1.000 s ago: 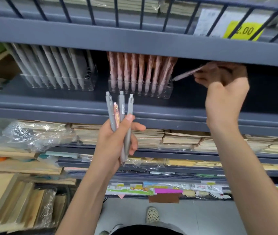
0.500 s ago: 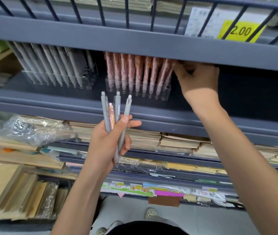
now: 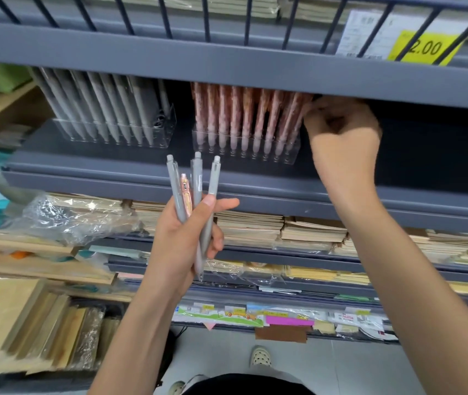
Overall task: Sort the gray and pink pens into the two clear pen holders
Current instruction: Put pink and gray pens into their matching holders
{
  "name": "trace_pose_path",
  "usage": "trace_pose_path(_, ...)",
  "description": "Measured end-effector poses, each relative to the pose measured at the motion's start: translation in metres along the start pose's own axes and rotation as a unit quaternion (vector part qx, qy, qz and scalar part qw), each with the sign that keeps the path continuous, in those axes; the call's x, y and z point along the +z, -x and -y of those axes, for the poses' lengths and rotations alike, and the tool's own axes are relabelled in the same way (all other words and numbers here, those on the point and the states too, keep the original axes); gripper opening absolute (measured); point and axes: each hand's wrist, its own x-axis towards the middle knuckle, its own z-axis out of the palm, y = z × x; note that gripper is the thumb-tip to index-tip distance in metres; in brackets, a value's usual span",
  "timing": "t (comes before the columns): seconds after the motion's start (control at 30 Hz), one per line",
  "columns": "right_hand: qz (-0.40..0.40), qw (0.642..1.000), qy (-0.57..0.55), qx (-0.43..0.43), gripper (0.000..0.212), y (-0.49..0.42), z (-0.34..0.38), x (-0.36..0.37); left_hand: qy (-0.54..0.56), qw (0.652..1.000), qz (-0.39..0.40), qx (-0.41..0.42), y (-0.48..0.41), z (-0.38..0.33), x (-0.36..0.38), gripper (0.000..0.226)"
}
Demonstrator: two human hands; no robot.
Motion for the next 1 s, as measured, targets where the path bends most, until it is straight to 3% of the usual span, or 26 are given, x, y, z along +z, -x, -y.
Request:
trace_pose_path(0.17, 0.211, 0.977, 0.009, 0.004, 0.013, 0.055, 0.028, 0.02, 0.004, 1.0, 0.025, 0.008, 0.008, -0.008, -0.019, 0.01)
trace_pose_path(0.33, 0.298, 0.95, -0.061, 0.075, 0.012, 0.093, 0.048, 0.048, 0.014, 0.999, 0.04, 0.011, 0.016, -0.015, -0.046, 0.009)
trace_pose_path(0.43, 0.305, 0.941, -0.101, 0.105, 0.01, 0.108, 0.055, 0.059, 0.015, 0.999, 0.04, -0.003, 0.022, -0.016, -0.064, 0.029)
trace_pose_path(0.57, 0.302, 0.937, -0.098, 0.147, 0.014, 0.123, 0.065, 0.072, -0.006, 0.999, 0.037, 0.011, 0.029, -0.017, -0.086, 0.014)
trace_pose_path(0.73, 0.315, 0.933, -0.093, 0.145, 0.014, 0.135, 0.081, 0.091, -0.002, 0.999, 0.039, 0.001, 0.03, -0.025, -0.104, 0.03)
trace_pose_path(0.9, 0.215, 0.949, -0.156, 0.17, 0.011, 0.129, 0.086, 0.105, -0.001, 0.999, 0.047, -0.011, 0.026, -0.03, -0.118, 0.028)
trace_pose_path(1.0, 0.219, 0.941, -0.199, 0.165, 0.012, 0.128, 0.089, 0.115, -0.002, 1.0, 0.028, 0.0, 0.023, -0.032, -0.125, 0.026)
